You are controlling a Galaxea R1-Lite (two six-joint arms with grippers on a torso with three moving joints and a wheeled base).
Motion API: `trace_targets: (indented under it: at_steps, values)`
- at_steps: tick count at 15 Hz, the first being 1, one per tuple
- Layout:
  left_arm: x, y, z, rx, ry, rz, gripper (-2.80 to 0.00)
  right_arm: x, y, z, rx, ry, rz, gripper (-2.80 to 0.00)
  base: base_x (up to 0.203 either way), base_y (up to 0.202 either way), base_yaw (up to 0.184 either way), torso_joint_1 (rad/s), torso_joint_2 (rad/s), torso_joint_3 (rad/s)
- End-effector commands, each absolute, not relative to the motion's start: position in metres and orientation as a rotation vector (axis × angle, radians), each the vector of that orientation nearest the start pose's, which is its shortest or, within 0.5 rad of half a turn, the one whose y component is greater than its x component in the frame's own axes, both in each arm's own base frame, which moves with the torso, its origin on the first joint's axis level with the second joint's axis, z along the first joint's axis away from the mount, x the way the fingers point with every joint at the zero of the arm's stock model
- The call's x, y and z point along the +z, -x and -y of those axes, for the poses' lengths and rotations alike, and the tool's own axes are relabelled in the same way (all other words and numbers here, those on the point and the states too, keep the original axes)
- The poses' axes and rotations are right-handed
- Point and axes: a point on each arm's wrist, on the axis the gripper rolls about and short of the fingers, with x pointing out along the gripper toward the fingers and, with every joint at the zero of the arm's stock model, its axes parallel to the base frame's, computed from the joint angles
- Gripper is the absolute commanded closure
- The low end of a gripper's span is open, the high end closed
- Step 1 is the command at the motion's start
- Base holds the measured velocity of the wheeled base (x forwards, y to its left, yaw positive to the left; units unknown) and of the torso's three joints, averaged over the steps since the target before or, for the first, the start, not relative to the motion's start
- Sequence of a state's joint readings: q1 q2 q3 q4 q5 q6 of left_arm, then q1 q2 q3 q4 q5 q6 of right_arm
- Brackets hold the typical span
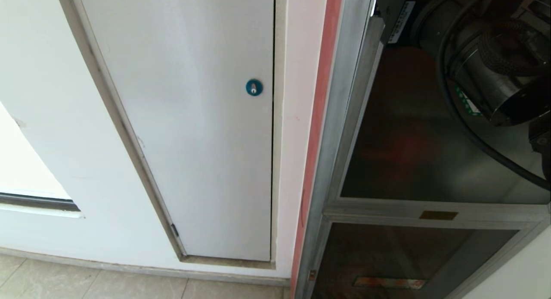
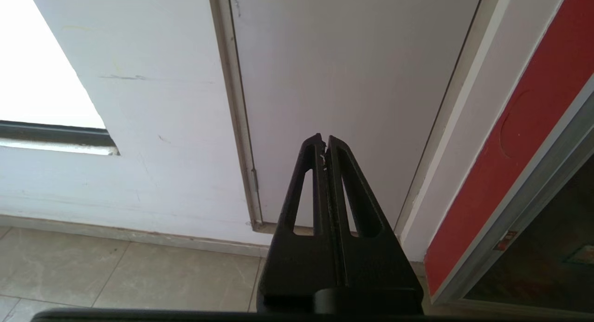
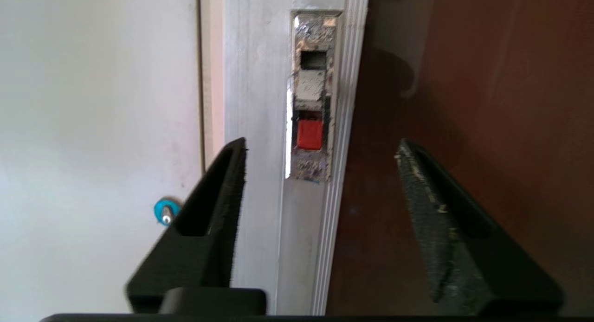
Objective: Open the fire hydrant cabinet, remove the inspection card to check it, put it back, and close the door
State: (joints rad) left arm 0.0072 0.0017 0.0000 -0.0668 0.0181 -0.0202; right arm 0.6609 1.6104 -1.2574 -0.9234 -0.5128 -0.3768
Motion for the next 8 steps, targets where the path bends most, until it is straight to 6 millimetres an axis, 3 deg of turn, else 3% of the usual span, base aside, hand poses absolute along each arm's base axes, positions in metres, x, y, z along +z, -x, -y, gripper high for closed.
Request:
trace_targets:
  at_steps: [1, 8]
  values:
    - [0.077, 0.021, 0.0, 0.026, 0.02, 0.046, 0.0, 0.364, -0.237, -0.17, 0.048, 0.055, 0.494, -2.8, 0.0, 0.0, 0.0, 0.0, 0.0, 0.0]
    - [0.077, 0.021, 0.0, 0.026, 0.02, 0.046, 0.0, 0.372, -0.252, -0.181, 0.032, 0.047, 0.52, -2.8, 0.0, 0.0, 0.0, 0.0, 0.0, 0.0]
